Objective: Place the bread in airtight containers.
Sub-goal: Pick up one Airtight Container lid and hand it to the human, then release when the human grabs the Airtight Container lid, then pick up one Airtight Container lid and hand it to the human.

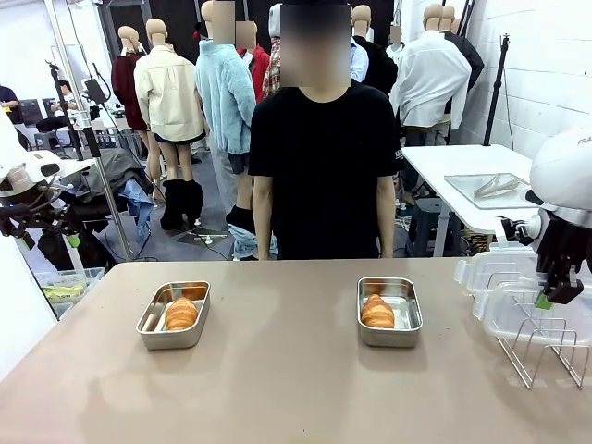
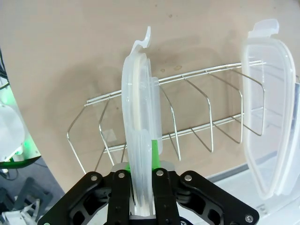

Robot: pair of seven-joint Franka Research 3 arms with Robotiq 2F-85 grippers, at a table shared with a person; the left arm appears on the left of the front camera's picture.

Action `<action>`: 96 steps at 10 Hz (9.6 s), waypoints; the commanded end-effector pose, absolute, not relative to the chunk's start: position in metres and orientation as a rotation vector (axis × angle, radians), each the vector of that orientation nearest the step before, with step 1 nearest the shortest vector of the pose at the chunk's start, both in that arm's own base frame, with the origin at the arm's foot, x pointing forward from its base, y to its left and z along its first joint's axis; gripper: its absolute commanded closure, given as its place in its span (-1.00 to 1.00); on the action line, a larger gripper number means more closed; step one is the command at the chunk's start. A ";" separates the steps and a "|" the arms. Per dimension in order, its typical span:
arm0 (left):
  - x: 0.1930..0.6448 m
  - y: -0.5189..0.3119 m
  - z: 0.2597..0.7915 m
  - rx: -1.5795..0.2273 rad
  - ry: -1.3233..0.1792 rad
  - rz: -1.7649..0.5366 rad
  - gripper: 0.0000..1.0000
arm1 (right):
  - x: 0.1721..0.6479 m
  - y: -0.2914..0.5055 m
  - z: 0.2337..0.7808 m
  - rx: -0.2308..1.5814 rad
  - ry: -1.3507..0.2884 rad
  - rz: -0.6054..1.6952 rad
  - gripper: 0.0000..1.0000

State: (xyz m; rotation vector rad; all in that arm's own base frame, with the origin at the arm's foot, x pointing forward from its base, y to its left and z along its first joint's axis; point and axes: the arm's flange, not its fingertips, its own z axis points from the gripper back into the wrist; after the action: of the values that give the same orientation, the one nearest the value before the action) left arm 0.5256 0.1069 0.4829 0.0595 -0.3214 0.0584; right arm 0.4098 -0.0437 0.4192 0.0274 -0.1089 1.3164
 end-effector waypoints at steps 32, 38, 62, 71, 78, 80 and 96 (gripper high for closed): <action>0.525 0.106 0.485 0.077 -0.322 0.067 -1.00 | 0.643 0.029 0.588 0.419 -0.404 0.586 1.00; 0.525 0.106 0.485 0.077 -0.322 0.067 -1.00 | 0.643 0.029 0.588 0.419 -0.404 0.586 1.00; 0.525 0.106 0.485 0.077 -0.322 0.067 -1.00 | 0.553 -0.031 0.615 0.335 -0.246 1.061 -1.00; 0.525 0.106 0.485 0.077 -0.322 0.067 -1.00 | 0.553 -0.031 0.615 0.335 -0.246 1.061 -1.00; 0.525 0.106 0.485 0.077 -0.322 0.067 -1.00 | 0.553 -0.031 0.615 0.335 -0.246 1.061 -1.00; 0.525 0.106 0.485 0.077 -0.322 0.067 -1.00 | 0.553 -0.031 0.615 0.335 -0.246 1.061 -1.00; 0.525 0.106 0.485 0.077 -0.322 0.067 -1.00 | 0.553 -0.031 0.615 0.335 -0.246 1.061 -1.00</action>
State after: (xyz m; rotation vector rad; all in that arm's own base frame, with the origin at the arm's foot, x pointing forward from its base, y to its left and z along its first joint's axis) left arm 0.5255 0.1068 0.4829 0.0596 -0.3215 0.0582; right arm 0.5494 -0.0343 0.6152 0.3371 -0.2340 1.0749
